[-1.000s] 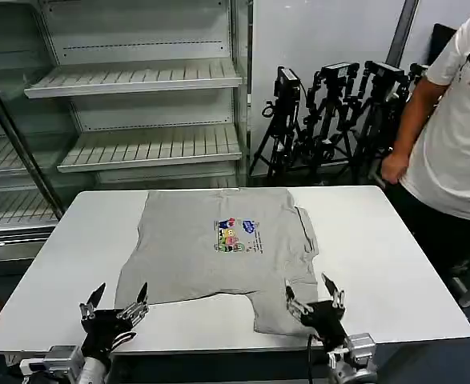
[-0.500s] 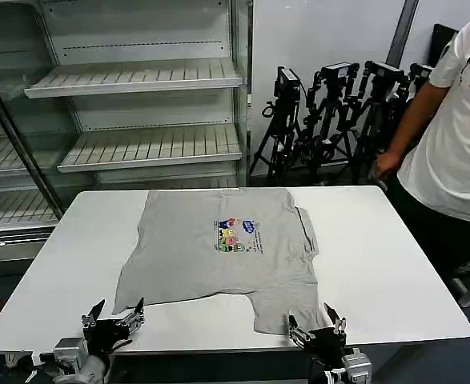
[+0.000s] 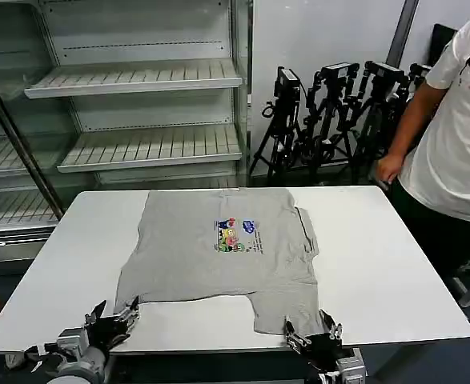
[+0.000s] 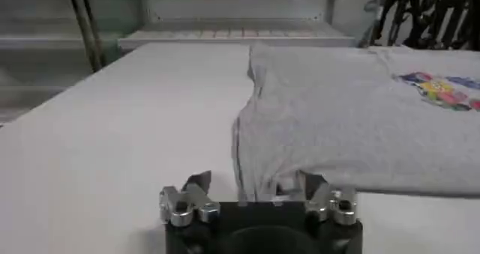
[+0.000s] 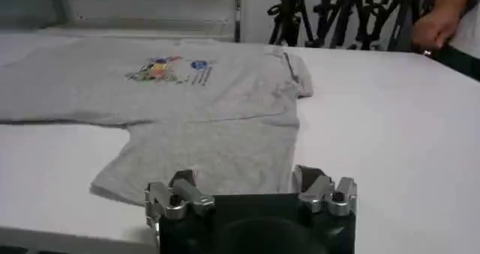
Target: Fold and organize the clothes.
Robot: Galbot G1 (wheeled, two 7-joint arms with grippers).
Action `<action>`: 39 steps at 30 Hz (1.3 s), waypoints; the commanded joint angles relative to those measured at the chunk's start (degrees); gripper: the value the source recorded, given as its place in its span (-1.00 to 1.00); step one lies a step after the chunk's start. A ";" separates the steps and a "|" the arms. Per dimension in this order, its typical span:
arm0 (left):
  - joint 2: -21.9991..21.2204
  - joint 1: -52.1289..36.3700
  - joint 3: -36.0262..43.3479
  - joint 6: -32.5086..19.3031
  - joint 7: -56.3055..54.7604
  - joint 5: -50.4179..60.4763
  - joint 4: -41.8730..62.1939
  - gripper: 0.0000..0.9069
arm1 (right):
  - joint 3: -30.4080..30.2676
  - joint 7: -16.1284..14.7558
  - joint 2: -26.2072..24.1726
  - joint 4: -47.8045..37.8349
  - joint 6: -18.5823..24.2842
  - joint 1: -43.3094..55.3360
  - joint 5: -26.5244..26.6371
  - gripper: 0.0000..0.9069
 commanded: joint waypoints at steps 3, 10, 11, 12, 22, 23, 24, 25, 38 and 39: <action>0.15 -0.05 0.06 0.64 0.21 -2.55 0.96 -0.96 | -0.57 -0.04 0.08 -0.16 -0.02 -0.27 0.17 -1.00; -0.13 0.63 0.09 0.30 0.79 -2.87 -0.68 -0.96 | -0.57 -0.02 0.03 0.58 1.29 -0.49 0.31 -1.00; -0.17 0.77 0.05 0.20 0.85 -2.86 -1.06 -0.96 | -0.52 0.02 0.02 0.80 1.64 -0.58 0.35 -1.00; -0.20 0.94 0.02 0.02 0.90 -2.84 -1.54 -0.96 | -0.42 0.09 0.00 1.04 2.27 -0.72 0.33 -1.00; -1.21 4.97 -1.70 -0.37 0.93 -1.61 -10.64 -0.96 | 2.13 -0.14 -1.18 8.02 5.79 -5.62 -0.08 -1.00; -1.42 5.62 -2.06 -0.33 0.93 -1.50 -11.87 -0.96 | 2.64 -0.11 -1.34 9.19 5.90 -6.35 -0.22 -1.00; -1.58 6.22 -2.38 -0.27 0.91 -1.28 -12.90 -0.96 | 3.13 -0.14 -1.63 10.03 6.02 -7.03 -0.33 -1.00; -1.79 7.10 -2.68 -0.23 0.92 -1.13 -14.18 -0.96 | 3.70 -0.23 -1.90 11.18 6.21 -8.30 -0.35 -1.00; -3.42 19.94 -8.16 -0.17 0.76 1.06 -23.13 -0.96 | 10.71 -0.64 -4.94 18.92 7.77 -18.30 0.02 -1.00; -3.48 20.81 -8.78 -0.14 0.72 1.19 -23.87 -0.96 | 11.23 -0.71 -5.00 19.48 8.12 -19.04 0.04 -1.00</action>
